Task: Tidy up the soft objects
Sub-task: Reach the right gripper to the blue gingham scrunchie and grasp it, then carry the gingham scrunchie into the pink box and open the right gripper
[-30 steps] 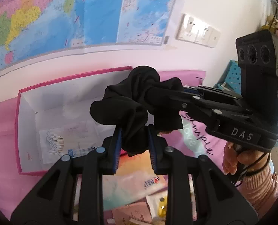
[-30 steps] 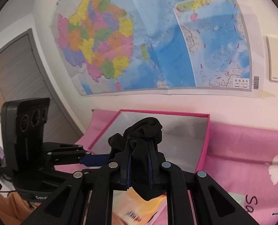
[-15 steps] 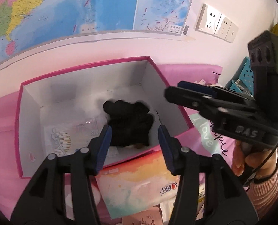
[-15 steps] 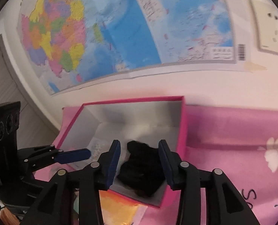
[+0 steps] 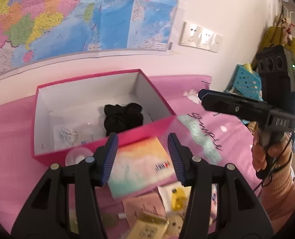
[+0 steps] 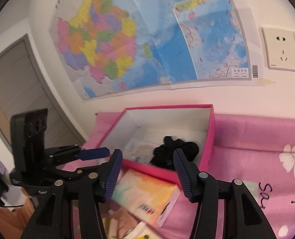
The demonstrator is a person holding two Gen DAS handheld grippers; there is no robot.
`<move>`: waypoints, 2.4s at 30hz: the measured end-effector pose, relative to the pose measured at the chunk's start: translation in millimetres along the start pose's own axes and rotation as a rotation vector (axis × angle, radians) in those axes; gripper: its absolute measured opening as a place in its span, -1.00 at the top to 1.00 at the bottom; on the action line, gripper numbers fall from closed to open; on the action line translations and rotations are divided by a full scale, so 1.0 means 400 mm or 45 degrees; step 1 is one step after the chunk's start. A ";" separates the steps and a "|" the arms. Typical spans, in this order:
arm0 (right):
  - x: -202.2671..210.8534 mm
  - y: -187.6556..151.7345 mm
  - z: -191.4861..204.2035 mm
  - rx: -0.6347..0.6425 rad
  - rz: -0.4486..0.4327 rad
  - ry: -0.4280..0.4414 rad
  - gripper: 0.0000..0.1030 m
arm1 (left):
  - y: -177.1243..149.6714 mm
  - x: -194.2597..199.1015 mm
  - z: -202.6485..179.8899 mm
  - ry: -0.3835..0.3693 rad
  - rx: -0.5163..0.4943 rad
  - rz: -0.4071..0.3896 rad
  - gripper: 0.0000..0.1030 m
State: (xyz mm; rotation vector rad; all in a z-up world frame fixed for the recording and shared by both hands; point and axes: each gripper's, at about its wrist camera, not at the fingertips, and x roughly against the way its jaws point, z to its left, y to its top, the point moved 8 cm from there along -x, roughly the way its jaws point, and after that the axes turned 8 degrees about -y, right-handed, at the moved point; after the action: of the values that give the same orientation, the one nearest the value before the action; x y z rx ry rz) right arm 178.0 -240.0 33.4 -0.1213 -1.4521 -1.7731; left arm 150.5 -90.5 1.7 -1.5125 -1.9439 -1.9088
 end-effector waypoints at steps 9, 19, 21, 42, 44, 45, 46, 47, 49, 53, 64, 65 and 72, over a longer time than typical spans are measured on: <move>0.116 -0.088 0.015 -0.028 0.008 0.043 -0.17 | -0.115 0.050 -0.085 -0.099 -0.049 0.017 -0.03; 0.138 -0.338 -0.061 -0.098 0.223 -0.078 -0.24 | -0.227 0.000 -0.157 -0.185 -0.080 0.137 -0.03; 0.139 -0.376 -0.083 -0.127 0.254 -0.094 -0.24 | -0.239 -0.003 -0.165 -0.189 -0.085 0.143 -0.03; 0.136 -0.527 -0.118 -0.258 0.330 0.029 0.67 | -0.323 -0.057 -0.283 -0.353 -0.134 0.280 -0.03; 0.144 -0.524 -0.119 -0.268 0.312 0.038 0.73 | -0.328 -0.066 -0.292 -0.373 -0.131 0.297 -0.03; 0.150 -0.521 -0.119 -0.266 0.303 0.036 0.74 | -0.330 -0.070 -0.297 -0.385 -0.131 0.303 -0.03; 0.156 -0.518 -0.117 -0.263 0.292 0.025 0.74 | -0.331 -0.074 -0.304 -0.401 -0.132 0.308 -0.03; 0.165 -0.513 -0.116 -0.262 0.279 0.024 0.74 | -0.331 -0.076 -0.312 -0.419 -0.134 0.312 -0.03; 0.182 -0.496 -0.110 -0.258 0.245 0.021 0.74 | -0.331 -0.076 -0.330 -0.455 -0.142 0.315 -0.03; 0.213 -0.447 -0.091 -0.217 0.178 -0.002 0.74 | -0.321 -0.073 -0.361 -0.508 -0.163 0.313 -0.03; 0.168 -0.264 0.004 -0.072 0.036 0.057 0.74 | -0.179 -0.069 -0.317 -0.399 -0.145 0.190 0.28; 0.159 -0.244 0.011 -0.054 0.025 0.052 0.74 | -0.162 -0.070 -0.302 -0.387 -0.128 0.182 0.33; 0.106 -0.108 0.038 0.010 -0.044 0.066 0.74 | -0.072 -0.074 -0.212 -0.318 -0.049 0.123 0.49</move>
State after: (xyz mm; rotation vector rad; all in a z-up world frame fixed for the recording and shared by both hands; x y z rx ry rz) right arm 116.4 -249.2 27.9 -0.0462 -1.4321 -1.7851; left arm 99.2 -167.5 -16.8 -1.9002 -1.8909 -1.8050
